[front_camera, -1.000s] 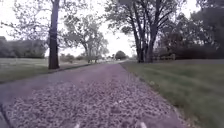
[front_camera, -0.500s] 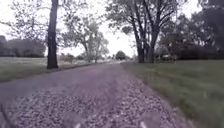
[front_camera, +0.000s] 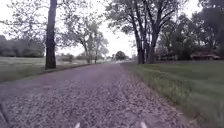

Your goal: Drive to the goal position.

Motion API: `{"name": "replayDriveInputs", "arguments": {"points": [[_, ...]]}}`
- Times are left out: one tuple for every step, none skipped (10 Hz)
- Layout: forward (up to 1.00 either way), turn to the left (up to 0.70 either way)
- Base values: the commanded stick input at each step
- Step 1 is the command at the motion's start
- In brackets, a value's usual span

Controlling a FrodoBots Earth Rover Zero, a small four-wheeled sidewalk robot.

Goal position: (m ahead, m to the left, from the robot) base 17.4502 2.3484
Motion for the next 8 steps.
{"name": "replayDriveInputs", "arguments": {"points": [[0.70,0.00],[0.70,0.00],[0.70,0.00],[0.70,0.00],[0.70,0.00],[0.70,0.00],[0.70,0.00],[0.70,0.00]]}}
